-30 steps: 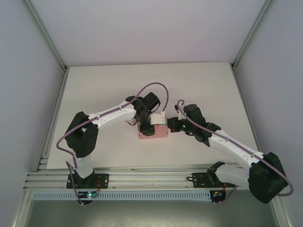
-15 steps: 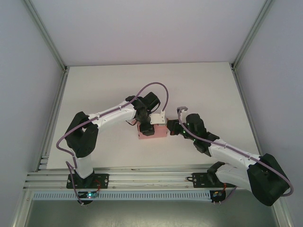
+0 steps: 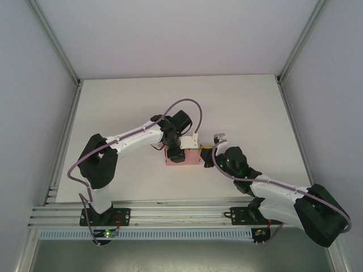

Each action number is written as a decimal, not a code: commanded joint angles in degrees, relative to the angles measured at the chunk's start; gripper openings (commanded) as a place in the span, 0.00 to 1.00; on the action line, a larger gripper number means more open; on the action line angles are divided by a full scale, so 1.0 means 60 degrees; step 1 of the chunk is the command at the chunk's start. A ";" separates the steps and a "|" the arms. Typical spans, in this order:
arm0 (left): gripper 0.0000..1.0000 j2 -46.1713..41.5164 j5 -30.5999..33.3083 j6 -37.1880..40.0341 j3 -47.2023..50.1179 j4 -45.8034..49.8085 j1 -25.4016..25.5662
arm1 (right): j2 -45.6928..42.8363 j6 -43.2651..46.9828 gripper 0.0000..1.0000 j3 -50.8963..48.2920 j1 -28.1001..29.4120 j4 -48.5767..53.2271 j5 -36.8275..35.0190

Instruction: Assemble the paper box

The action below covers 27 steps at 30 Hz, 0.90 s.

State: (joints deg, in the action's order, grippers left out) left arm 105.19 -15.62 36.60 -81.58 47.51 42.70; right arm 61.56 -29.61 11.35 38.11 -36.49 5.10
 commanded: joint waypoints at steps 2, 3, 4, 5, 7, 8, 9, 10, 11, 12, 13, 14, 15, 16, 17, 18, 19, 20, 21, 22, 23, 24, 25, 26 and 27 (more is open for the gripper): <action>0.49 0.0207 -0.0360 -0.0397 -0.0092 -0.0662 0.0105 | 0.0698 0.0100 0.00 -0.1093 0.0455 0.1780 -0.0101; 0.49 0.0222 -0.0383 -0.0416 -0.0093 -0.0679 0.0098 | 0.0765 0.0124 0.00 -0.1093 0.0515 0.1730 -0.0088; 0.49 0.0237 -0.0416 -0.0439 -0.0103 -0.0714 0.0105 | 0.0861 0.0150 0.00 -0.1045 0.0579 0.1844 -0.0224; 0.49 0.0252 -0.0415 -0.0459 -0.0104 -0.0753 0.0119 | 0.0986 0.0151 0.00 -0.0947 0.0659 0.2047 -0.0524; 0.49 0.0280 -0.0424 -0.0475 -0.0088 -0.0816 0.0120 | 0.1306 0.0169 0.00 -0.0872 0.0690 0.2031 -0.0595; 0.49 0.0285 -0.0377 -0.0486 -0.0074 -0.0878 0.0118 | 0.1507 0.0069 0.00 -0.0871 0.0718 0.1840 -0.0587; 0.49 0.0303 -0.0375 -0.0504 -0.0092 -0.0886 0.0114 | 0.1674 -0.0019 0.00 -0.0839 0.0736 0.1687 -0.0581; 0.49 0.0325 -0.0388 -0.0555 -0.0112 -0.0899 0.0112 | 0.1843 -0.0147 0.00 -0.0753 0.0778 0.1657 -0.0607; 0.49 0.0341 -0.0387 -0.0575 -0.0114 -0.0924 0.0116 | 0.1921 -0.0248 0.00 -0.0665 0.0882 0.1640 -0.0715; 0.50 0.0336 -0.0404 -0.0586 -0.0112 -0.0955 0.0120 | 0.1978 -0.0252 0.00 -0.0635 0.1067 0.1480 -0.0858; 0.50 0.0333 -0.0383 -0.0627 -0.0105 -0.1035 0.0107 | 0.2013 -0.0222 0.00 -0.0601 0.1223 0.1368 -0.0961; 0.52 0.0313 -0.0319 -0.0673 -0.0100 -0.1115 0.0119 | 0.2003 -0.0218 0.00 -0.0536 0.1300 0.1440 -0.1076; 0.54 0.0305 -0.0306 -0.0762 -0.0114 -0.1162 0.0119 | 0.1952 -0.0208 0.00 -0.0469 0.1297 0.1601 -0.1166; 0.56 0.0268 -0.0278 -0.0822 -0.0123 -0.1181 0.0118 | 0.1865 -0.0146 0.00 -0.0403 0.1299 0.1813 -0.1265; 0.59 0.0223 -0.0268 -0.0890 -0.0143 -0.1192 0.0120 | 0.1764 -0.0156 0.00 -0.0330 0.1322 0.2013 -0.1406; 0.65 0.0190 -0.0217 -0.0973 -0.0143 -0.1243 0.0117 | 0.1639 -0.0151 0.00 -0.0301 0.1313 0.2155 -0.1476; 0.72 0.0125 -0.0065 -0.1120 -0.0144 -0.1326 0.0113 | 0.1481 -0.0094 0.00 -0.0279 0.1336 0.2238 -0.1518; 0.99 0.0084 0.0018 -0.1247 -0.0165 -0.1351 0.0119 | 0.1335 -0.0144 0.00 -0.0286 0.1381 0.2316 -0.1641; 1.00 0.0027 0.0105 -0.1360 -0.0174 -0.1393 0.0119 | 0.1184 -0.0163 0.00 -0.0277 0.1403 0.2371 -0.1710; 1.00 -0.0060 0.0174 -0.1516 -0.0222 -0.1399 0.0120 | 0.1020 -0.0174 0.00 -0.0246 0.1444 0.2492 -0.1798; 1.00 -0.0063 0.0168 -0.1625 -0.0287 -0.1337 0.0119 | 0.0878 -0.0256 0.00 -0.0199 0.1487 0.2686 -0.1973; 1.00 -0.0138 0.0163 -0.1750 -0.0329 -0.1326 0.0140 | 0.0713 -0.0281 0.00 -0.0117 0.1537 0.2982 -0.2140; 1.00 -0.0219 0.0161 -0.1831 -0.0362 -0.1323 0.0142 | 0.0596 -0.0293 0.00 -0.0018 0.1568 0.3204 -0.2249; 1.00 -0.0320 0.0139 -0.1886 -0.0336 -0.1385 0.0145 | 0.0491 -0.0376 0.00 0.0052 0.1606 0.3406 -0.2392; 1.00 -0.0451 0.0202 -0.1971 -0.0279 -0.1494 0.0154 | 0.0398 -0.0423 0.00 0.0149 0.1657 0.3582 -0.2478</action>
State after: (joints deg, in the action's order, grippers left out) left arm 105.08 -14.76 27.68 -82.08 41.21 43.09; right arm 63.18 -30.24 13.41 46.78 -33.34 -9.23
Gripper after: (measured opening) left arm 0.999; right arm 0.050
